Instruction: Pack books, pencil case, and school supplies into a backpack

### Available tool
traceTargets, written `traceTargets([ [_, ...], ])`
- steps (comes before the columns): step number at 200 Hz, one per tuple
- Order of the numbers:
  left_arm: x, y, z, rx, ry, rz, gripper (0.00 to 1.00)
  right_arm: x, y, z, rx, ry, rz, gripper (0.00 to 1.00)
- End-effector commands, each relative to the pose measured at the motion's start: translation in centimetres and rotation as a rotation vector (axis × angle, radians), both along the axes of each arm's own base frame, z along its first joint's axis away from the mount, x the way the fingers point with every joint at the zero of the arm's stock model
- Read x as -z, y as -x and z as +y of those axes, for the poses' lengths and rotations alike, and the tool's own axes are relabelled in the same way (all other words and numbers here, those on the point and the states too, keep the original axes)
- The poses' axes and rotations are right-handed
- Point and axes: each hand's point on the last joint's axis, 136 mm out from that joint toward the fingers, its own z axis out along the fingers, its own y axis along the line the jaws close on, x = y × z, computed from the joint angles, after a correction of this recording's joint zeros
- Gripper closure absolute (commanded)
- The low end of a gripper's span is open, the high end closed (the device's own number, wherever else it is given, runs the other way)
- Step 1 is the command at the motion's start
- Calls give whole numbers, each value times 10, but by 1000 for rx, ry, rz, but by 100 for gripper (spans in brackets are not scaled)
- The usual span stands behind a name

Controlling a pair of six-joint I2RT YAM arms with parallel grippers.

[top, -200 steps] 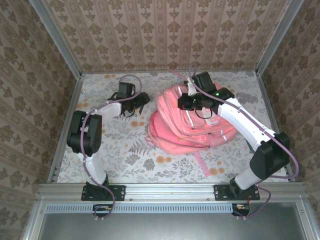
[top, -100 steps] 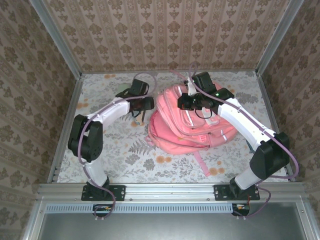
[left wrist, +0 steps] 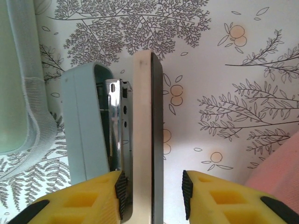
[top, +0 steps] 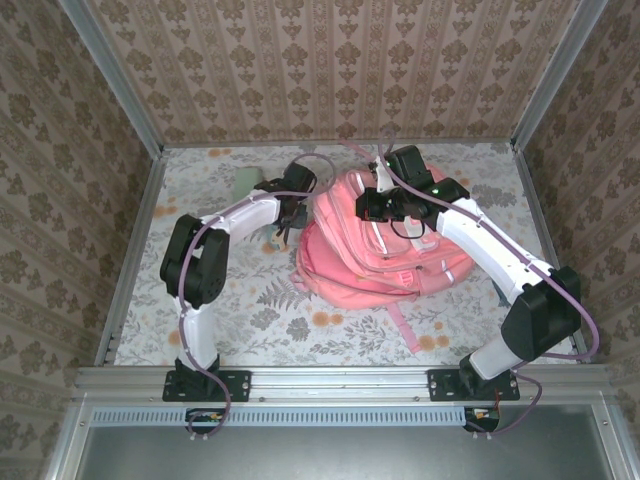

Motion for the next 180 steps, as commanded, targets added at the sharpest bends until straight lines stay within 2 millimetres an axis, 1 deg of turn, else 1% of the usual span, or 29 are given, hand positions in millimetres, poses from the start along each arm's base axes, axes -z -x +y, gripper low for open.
traceTargets([
  [1, -12, -13, 8, 13, -47, -26, 61, -26, 4, 5, -16, -72, -49, 100],
  [25, -4, -18, 10, 13, -48, -3, 62, -26, 3, 5, -19, -68, -48, 100],
  [49, 6, -21, 7, 28, -38, 24, 63, -24, 3, 5, -19, -64, -45, 100],
  [84, 23, -19, 7, 31, -37, 69, 66, -24, 2, 5, -21, -61, -45, 100],
  [104, 27, -17, 5, 34, -26, 80, 70, -24, 1, 6, -21, -59, -46, 100],
  [131, 30, -16, 5, 30, -20, 85, 71, -22, 0, 7, -21, -62, -40, 100],
  [134, 30, -15, 4, 31, -19, 87, 73, -22, 0, 7, -20, -61, -38, 100],
  [139, 31, -14, 4, 34, -17, 92, 80, -22, 0, 7, -21, -62, -39, 100],
  [149, 30, -14, 4, 30, -17, 92, 94, -23, -1, 7, -19, -64, -41, 100],
  [153, 28, -14, 4, 28, -19, 88, 96, -23, 0, 7, -20, -63, -41, 100],
  [163, 22, -14, 5, 23, -16, 74, 97, -24, -1, 7, -19, -63, -44, 100],
  [180, 2, -15, 4, 17, 12, 38, 97, -26, -2, 6, -18, -62, -51, 100],
])
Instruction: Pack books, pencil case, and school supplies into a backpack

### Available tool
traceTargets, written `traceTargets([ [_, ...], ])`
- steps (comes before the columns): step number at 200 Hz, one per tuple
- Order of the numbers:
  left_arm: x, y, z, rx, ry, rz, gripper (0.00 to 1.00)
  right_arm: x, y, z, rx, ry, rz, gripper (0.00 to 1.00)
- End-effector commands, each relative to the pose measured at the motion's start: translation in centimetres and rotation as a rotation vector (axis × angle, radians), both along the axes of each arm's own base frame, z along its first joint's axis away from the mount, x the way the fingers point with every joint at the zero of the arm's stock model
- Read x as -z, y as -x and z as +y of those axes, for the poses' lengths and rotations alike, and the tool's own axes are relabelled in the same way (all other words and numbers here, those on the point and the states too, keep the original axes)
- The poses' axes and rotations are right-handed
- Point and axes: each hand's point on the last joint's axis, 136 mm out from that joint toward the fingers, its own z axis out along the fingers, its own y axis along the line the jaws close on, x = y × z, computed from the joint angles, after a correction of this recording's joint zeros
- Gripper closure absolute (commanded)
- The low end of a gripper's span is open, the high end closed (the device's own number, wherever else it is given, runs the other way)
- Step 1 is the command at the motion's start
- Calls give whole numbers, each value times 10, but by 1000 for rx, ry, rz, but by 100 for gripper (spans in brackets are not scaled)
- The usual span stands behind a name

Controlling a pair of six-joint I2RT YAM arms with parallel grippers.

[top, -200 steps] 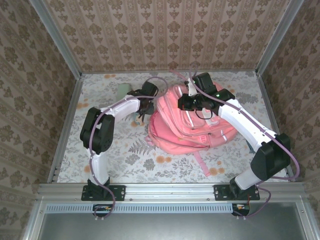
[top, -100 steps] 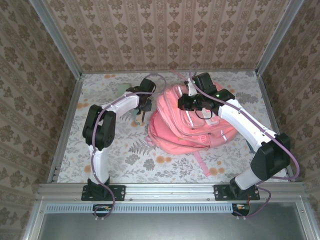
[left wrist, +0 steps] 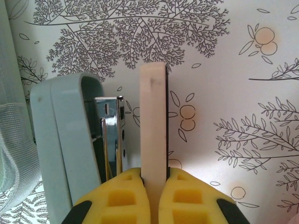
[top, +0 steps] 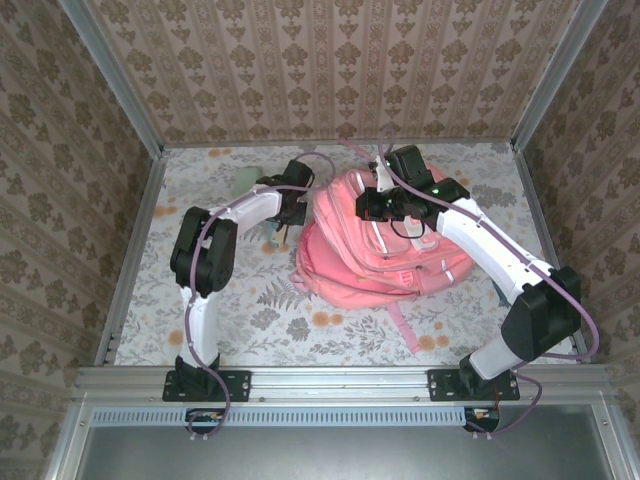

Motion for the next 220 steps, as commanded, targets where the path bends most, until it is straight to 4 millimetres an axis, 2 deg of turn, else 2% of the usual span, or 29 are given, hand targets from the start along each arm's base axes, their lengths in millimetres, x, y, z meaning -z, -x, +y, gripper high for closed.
traceTargets([
  [1, -24, 5, 1, -4, 28, -17, 97, -25, -1, 6, -18, -59, -48, 100],
  [29, -63, 12, -6, -18, 94, -48, 98, -29, -5, 3, -5, -55, -60, 100],
  [52, -94, 26, -18, -31, 182, -74, 98, -34, -12, -4, 25, -58, -71, 100],
  [72, -115, 43, -39, -35, 300, -81, 98, -40, -20, -11, 54, -83, -78, 100],
  [101, -132, 69, -75, -57, 470, -74, 99, -52, -27, -20, 84, -124, -86, 100],
  [127, -130, 92, -104, -94, 574, -41, 99, -59, -30, -23, 90, -151, -87, 100],
  [160, -107, 109, -131, -138, 638, 4, 99, -71, -31, -21, 87, -186, -114, 100],
  [183, -89, 105, -142, -169, 648, 16, 99, -71, -27, -19, 82, -204, -110, 100],
  [220, -68, 87, -150, -208, 609, -2, 98, -66, -20, -20, 82, -215, -92, 100],
])
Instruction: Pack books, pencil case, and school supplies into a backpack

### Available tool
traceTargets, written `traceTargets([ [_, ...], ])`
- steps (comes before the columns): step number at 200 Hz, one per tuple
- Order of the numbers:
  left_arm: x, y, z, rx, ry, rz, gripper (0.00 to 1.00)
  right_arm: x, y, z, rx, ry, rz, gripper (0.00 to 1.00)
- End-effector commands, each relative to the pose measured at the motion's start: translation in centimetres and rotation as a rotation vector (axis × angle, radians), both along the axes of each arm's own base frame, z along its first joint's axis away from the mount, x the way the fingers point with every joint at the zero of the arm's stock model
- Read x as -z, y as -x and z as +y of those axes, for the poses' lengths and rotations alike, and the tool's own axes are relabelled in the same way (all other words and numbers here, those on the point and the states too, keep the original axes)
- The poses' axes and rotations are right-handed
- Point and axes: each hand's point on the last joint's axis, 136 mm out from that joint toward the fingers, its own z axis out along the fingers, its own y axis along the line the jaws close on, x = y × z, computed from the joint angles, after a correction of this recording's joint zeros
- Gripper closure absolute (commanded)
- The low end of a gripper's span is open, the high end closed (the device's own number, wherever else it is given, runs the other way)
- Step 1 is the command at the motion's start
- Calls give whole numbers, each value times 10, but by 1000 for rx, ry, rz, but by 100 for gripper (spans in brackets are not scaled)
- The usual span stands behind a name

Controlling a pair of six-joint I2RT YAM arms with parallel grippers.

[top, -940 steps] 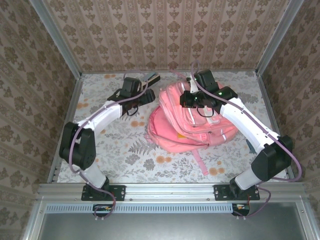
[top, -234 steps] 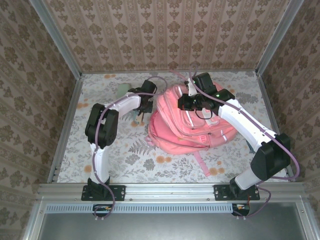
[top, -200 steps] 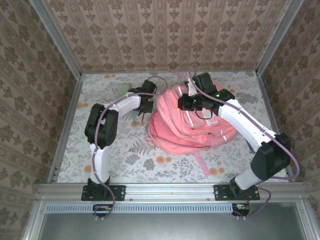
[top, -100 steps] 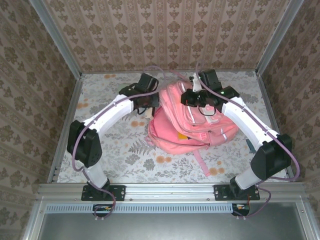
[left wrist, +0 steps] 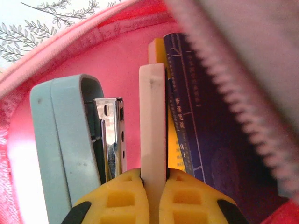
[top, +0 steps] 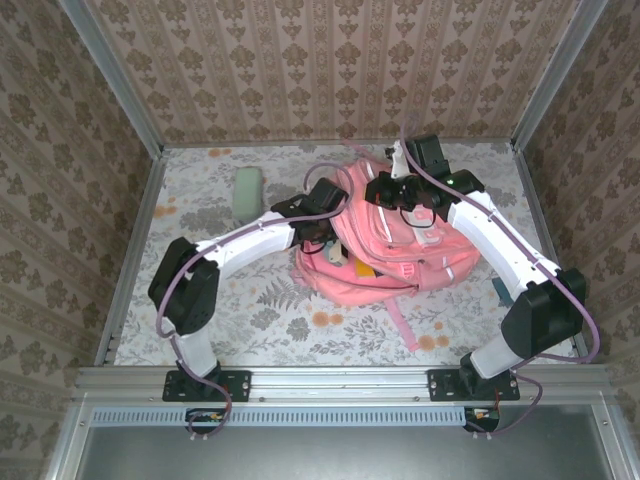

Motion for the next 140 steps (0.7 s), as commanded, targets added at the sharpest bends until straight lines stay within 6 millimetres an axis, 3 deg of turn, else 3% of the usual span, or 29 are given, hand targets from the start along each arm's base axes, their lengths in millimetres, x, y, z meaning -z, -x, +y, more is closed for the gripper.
traceTargets([
  [1, 8, -14, -12, -47, 11, -7, 98, -44, 1, 4, -6, -94, -116, 100],
  [14, 18, -17, -13, -50, -20, 8, 95, -44, 3, 3, -6, -94, -115, 100],
  [42, 23, -17, -17, -31, -33, 16, 72, -40, 7, 2, -10, -90, -107, 100],
  [89, -12, -10, -7, -12, -20, -36, 42, -35, 9, 3, -21, -86, -98, 100],
  [140, -50, -6, 41, -5, -57, -122, 39, -33, 7, 6, -35, -94, -90, 100],
])
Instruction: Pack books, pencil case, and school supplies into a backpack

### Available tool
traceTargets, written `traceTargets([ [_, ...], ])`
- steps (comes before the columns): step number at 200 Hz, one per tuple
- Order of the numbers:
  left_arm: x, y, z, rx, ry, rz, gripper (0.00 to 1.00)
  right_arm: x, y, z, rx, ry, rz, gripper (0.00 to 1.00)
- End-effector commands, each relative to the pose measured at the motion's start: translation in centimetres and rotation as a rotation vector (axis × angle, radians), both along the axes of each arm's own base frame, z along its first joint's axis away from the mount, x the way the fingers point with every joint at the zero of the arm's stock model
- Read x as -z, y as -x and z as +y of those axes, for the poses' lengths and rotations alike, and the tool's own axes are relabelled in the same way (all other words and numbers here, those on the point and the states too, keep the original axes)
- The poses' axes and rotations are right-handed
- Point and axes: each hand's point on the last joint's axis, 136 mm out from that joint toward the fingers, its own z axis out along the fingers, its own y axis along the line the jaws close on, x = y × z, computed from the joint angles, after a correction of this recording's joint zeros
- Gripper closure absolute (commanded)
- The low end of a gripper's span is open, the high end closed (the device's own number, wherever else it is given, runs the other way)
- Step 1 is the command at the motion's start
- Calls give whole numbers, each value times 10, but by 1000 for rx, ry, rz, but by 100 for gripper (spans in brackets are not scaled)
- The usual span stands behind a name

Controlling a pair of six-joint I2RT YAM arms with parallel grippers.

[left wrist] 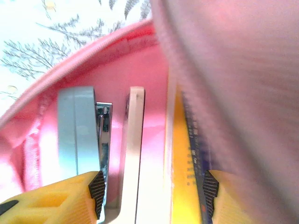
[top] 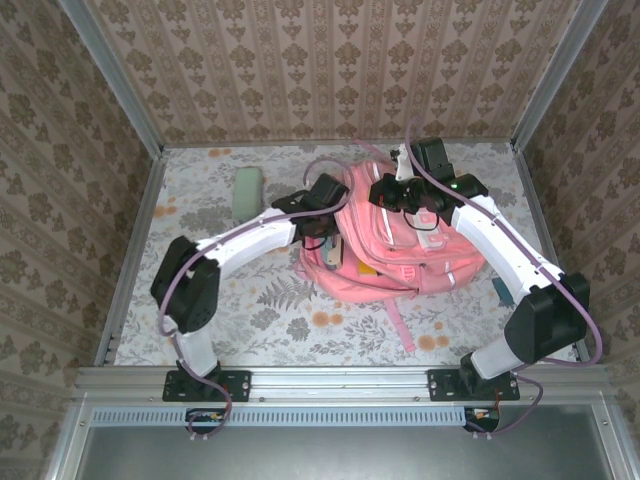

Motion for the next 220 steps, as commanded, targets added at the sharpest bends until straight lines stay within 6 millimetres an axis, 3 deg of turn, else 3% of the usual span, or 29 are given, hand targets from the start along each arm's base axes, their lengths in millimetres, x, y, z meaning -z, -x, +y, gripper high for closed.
traceTargets([
  [1, -23, 1, 33, 9, -51, -65, 39, -35, 2, 12, -52, -84, -91, 100],
  [36, -19, -22, 102, -46, -222, -87, 33, -38, 1, 18, -77, -100, -90, 100],
  [52, -14, -35, 137, -83, -311, -90, 17, -38, 1, 22, -90, -103, -87, 100],
  [63, -10, -43, 155, -91, -360, -93, 16, -39, 2, 25, -103, -106, -86, 100],
  [72, -8, -50, 170, -109, -395, -90, 8, -40, 2, 28, -113, -110, -85, 100],
  [86, -2, -60, 182, -108, -427, -83, 6, -42, 3, 32, -128, -113, -86, 100],
  [90, 1, -67, 196, -135, -438, -72, 6, -41, 2, 33, -130, -114, -84, 100],
  [103, 8, -79, 212, -155, -457, -54, 2, -43, 3, 38, -144, -119, -86, 100],
  [149, 45, -124, 239, -170, -492, 21, 0, -48, 1, 50, -175, -128, -85, 100],
  [220, 94, -171, 247, -149, -469, 109, 0, -50, -6, 52, -175, -111, -92, 100],
])
